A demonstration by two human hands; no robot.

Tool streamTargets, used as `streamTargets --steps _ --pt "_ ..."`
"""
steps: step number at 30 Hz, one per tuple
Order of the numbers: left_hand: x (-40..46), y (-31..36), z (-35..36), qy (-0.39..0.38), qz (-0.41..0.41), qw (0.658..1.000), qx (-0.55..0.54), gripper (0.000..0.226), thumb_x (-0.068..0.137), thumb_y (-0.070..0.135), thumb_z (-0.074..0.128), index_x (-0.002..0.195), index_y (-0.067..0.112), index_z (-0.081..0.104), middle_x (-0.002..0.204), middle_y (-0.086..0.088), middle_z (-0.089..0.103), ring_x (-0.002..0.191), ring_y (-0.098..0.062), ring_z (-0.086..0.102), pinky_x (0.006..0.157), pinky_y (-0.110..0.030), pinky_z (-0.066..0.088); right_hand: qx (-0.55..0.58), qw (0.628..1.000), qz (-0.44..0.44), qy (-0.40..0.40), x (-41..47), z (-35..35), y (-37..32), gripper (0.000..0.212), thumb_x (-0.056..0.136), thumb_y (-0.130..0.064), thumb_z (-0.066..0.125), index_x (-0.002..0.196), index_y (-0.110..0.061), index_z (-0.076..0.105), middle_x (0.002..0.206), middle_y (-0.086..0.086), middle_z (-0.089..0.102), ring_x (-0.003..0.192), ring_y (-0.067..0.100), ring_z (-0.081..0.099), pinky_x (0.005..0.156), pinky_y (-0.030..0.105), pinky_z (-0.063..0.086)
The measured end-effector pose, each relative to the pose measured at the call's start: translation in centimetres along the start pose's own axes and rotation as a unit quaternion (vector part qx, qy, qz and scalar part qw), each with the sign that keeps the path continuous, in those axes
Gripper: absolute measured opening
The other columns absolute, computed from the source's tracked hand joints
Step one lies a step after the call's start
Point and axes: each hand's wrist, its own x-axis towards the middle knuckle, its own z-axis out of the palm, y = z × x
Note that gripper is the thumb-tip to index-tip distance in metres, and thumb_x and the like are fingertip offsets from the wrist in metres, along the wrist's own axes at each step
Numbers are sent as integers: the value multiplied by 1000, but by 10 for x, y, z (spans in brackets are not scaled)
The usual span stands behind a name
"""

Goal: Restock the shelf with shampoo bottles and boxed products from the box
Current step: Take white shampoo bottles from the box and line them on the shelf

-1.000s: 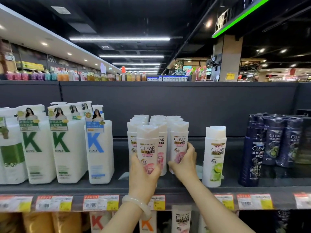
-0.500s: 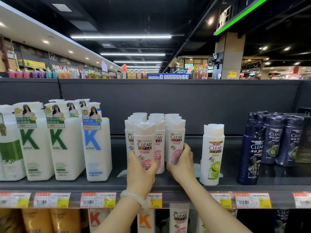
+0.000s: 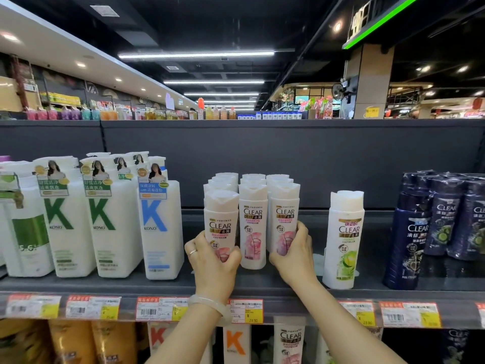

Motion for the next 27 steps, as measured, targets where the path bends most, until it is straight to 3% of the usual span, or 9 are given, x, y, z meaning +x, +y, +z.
streamTargets --steps 9,13,20,24,27 --pt "10 -3 -1 -4 -9 1000 -8 61 70 10 73 119 7 36 113 -4 36 101 -10 35 83 -23 37 -3 1000 4 -2 0 1 1 91 65 -7 76 139 -15 23 131 12 39 122 27 40 104 44 38" --pt "11 -5 -4 1 -22 999 -26 61 69 8 75 115 9 35 113 -4 37 104 -14 41 71 -10 37 0 1000 3 -1 -1 0 2 91 65 -6 76 139 -15 24 131 12 39 121 27 40 102 44 39" --pt "8 -14 -13 -21 -26 999 38 65 69 27 78 122 16 43 119 -5 42 112 -19 43 98 -38 43 -5 1000 3 1 -2 0 0 91 65 -6 75 139 -15 24 131 12 40 122 27 39 102 49 39" --pt "4 -18 -19 -44 -15 998 35 63 71 26 77 125 27 45 112 3 44 104 -10 47 89 -25 42 -10 1000 2 4 -2 0 0 90 65 -7 75 139 -14 24 132 12 40 122 27 39 101 49 39" --pt "6 -18 -19 -48 -12 998 37 63 70 25 78 124 27 46 111 4 44 102 -8 46 88 -24 42 -16 1000 1 6 -2 0 -1 90 65 -7 75 139 -14 24 131 13 40 122 27 39 102 49 39"
